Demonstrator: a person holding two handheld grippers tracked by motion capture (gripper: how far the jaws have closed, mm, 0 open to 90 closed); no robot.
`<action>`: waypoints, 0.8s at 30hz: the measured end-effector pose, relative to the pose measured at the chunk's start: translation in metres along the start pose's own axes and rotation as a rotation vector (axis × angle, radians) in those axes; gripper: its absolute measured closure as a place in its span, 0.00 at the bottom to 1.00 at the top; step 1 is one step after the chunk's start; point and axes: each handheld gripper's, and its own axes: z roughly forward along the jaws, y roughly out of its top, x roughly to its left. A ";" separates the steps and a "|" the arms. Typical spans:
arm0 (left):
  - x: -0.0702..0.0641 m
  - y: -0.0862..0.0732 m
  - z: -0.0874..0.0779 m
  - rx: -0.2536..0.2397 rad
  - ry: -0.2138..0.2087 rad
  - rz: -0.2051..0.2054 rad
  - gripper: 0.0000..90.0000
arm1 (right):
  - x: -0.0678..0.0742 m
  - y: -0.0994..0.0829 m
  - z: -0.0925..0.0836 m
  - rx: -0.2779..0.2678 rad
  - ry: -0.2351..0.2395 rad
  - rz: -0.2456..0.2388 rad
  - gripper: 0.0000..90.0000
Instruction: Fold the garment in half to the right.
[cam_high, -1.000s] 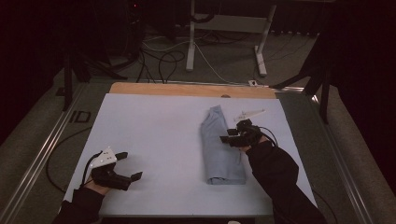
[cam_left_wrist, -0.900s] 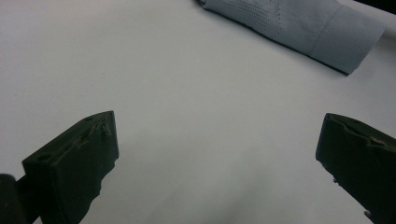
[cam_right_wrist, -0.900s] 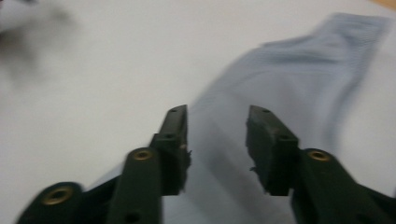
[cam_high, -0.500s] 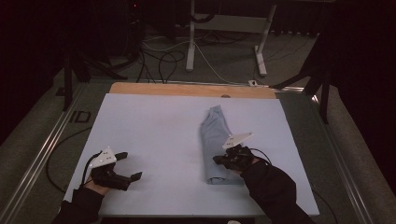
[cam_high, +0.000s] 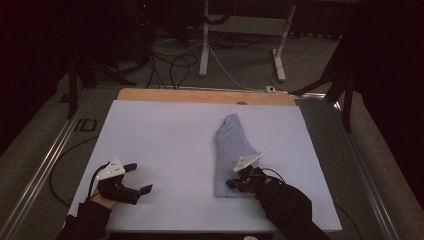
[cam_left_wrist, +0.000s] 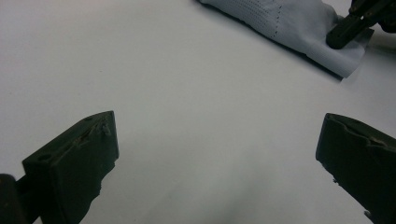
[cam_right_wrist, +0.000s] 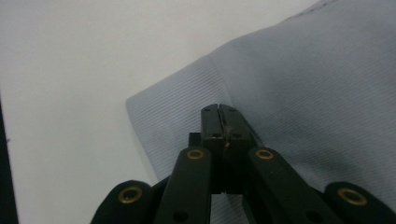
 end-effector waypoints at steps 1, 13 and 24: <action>0.000 0.000 0.000 0.000 0.000 0.000 0.00 | 0.000 0.000 0.000 0.000 0.000 0.000 1.00; 0.000 0.000 -0.001 -0.003 0.000 0.003 0.00 | 0.009 -0.010 -0.004 -0.011 0.020 -0.018 1.00; -0.001 0.000 -0.001 -0.004 0.000 0.006 0.00 | 0.006 -0.012 -0.003 -0.048 0.024 -0.010 1.00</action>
